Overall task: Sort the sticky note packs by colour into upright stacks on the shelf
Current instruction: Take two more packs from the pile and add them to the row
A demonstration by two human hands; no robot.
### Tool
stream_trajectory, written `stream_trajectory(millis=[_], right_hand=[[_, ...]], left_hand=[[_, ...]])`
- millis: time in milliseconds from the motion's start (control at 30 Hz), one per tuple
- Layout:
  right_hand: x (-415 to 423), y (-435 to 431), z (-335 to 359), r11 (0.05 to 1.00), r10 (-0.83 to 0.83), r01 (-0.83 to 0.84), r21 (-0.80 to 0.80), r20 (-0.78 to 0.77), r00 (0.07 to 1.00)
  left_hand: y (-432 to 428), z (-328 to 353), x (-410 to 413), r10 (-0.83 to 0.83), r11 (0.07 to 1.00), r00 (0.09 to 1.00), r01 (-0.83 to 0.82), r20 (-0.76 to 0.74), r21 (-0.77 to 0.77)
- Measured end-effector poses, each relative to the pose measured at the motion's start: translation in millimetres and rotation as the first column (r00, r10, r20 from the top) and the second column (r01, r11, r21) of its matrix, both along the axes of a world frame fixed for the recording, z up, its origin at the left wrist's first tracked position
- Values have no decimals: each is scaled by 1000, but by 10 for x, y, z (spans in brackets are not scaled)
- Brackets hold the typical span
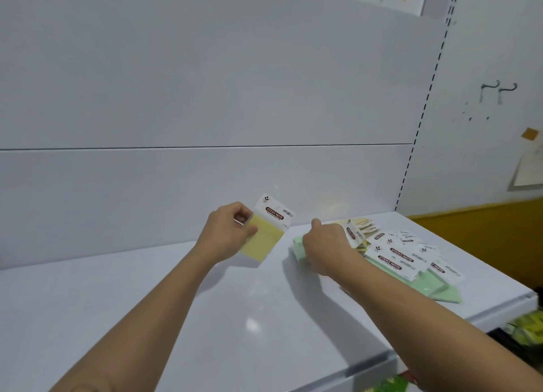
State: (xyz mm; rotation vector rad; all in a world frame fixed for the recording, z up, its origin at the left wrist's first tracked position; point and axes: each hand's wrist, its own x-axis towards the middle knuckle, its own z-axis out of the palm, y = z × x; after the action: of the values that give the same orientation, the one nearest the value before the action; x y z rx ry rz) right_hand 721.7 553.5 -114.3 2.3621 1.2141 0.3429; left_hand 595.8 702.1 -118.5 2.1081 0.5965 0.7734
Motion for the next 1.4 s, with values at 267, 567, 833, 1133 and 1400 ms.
stream_trajectory(millis=[267,567,833,1133,1400], right_hand=[[159,-142,22,896,-56,136,423,-197,979],[323,-190,-154,605,57,370,705,-502,863],[446,-248,-7,757,-93,446,477,-597,797],[399,-112,71,633,182,443,635,-678,712],[-41,515,48,438,462,470,766,-641,613]], left_hand=[[64,-63,42,14,997,1000,-12,23,-72],[101,-199,33,32,994,999,-33,-11,-104],[277,-303,-144,121,992,985,-115,-127,54],[450,-205,-381,149,986,987,-152,-61,-61],[759,-16,-1019,291,956,957,-291,-6,-33]])
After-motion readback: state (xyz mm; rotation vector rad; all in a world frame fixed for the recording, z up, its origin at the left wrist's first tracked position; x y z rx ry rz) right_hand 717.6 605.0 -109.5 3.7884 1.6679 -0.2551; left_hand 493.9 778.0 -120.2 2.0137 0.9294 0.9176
